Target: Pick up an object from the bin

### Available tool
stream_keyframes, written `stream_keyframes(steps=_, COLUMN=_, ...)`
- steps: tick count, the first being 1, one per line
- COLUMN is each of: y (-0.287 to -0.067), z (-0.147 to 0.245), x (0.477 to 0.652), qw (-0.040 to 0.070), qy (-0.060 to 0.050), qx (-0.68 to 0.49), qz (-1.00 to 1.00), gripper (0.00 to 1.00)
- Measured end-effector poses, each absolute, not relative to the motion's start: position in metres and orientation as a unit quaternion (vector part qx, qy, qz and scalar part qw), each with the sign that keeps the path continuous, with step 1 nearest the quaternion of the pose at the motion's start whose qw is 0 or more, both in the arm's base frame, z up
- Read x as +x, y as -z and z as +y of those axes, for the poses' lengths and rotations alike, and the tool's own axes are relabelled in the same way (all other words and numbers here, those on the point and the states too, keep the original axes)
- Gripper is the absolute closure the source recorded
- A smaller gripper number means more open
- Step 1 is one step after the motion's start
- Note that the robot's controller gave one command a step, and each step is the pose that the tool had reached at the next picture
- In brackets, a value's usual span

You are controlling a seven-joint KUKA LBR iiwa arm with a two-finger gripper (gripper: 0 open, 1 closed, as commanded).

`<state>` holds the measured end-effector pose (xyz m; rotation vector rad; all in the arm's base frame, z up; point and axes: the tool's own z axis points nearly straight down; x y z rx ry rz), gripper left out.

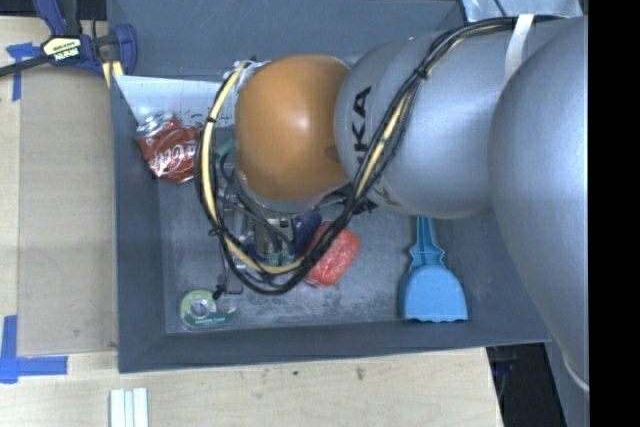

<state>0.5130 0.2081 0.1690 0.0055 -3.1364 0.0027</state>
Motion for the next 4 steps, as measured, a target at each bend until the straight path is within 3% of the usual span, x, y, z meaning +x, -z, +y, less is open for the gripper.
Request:
stream_keyframes(steps=1, y=-0.174, z=0.207, x=0.515, qw=-0.001, qy=0.000, qx=0.000, qz=-1.000, gripper=0.00)
stream_keyframes(steps=2, y=-0.196, z=0.196, x=0.504, qw=0.001, qy=0.000, qx=0.028, qz=-1.000, gripper=0.00)
stream_keyframes(steps=3, y=-0.252, z=0.179, x=0.498, qw=0.001, qy=0.000, qx=0.029, qz=-1.000, gripper=0.00)
stream_keyframes(steps=4, y=-0.244, z=0.142, x=0.501, qw=-0.007, qy=0.001, qx=0.113, qz=-0.994, gripper=0.00)
